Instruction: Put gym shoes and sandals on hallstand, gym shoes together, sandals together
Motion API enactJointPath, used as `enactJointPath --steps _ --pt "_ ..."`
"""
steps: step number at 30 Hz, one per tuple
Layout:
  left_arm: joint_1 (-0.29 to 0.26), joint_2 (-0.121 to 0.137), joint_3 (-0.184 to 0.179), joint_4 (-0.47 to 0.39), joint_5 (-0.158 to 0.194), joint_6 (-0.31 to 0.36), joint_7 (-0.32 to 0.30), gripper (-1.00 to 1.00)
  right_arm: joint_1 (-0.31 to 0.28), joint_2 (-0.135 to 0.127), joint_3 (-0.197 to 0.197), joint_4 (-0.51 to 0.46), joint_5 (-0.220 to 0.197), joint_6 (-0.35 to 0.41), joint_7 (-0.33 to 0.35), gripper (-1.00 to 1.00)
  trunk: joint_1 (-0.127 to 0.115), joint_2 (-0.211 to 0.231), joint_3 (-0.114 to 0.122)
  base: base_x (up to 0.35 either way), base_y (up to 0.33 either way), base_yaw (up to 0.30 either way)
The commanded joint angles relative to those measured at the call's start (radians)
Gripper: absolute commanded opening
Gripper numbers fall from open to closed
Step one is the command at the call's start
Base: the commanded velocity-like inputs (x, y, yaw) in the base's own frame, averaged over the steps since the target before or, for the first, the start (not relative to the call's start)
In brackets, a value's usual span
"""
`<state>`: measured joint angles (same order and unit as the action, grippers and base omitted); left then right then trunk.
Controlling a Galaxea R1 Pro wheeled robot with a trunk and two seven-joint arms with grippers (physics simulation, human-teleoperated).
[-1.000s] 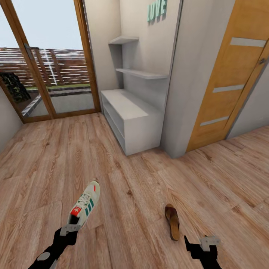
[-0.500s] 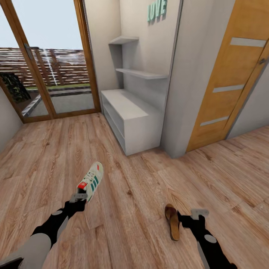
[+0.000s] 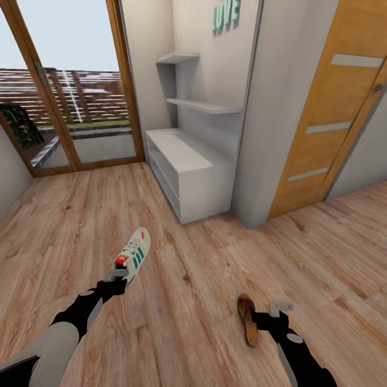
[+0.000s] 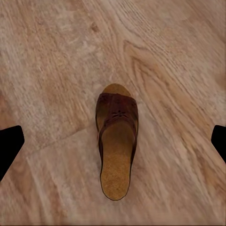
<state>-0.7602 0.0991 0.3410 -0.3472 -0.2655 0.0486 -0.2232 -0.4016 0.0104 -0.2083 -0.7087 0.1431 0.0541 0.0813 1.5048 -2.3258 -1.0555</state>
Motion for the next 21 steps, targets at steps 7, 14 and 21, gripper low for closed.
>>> enactJointPath --steps 7,14,21 --pt "-0.001 -0.002 0.002 -0.029 -0.009 0.008 -0.009 -1.00 -0.002 -0.001 -0.005 0.076 0.012 -0.026 0.010 1.00 0.000 0.000 -0.001 0.101 0.000 0.000" --pt "-0.007 -0.019 -0.002 -0.068 -0.010 0.019 -0.020 -1.00 -0.002 -0.001 -0.007 0.074 0.012 -0.027 0.008 1.00 0.023 -0.042 -0.025 0.002 0.000 0.000" --pt "-0.006 -0.021 -0.002 -0.069 -0.011 0.020 -0.023 -1.00 -0.002 -0.002 -0.008 0.075 0.013 -0.026 0.007 1.00 0.050 -0.091 -0.057 0.000 0.000 0.000"
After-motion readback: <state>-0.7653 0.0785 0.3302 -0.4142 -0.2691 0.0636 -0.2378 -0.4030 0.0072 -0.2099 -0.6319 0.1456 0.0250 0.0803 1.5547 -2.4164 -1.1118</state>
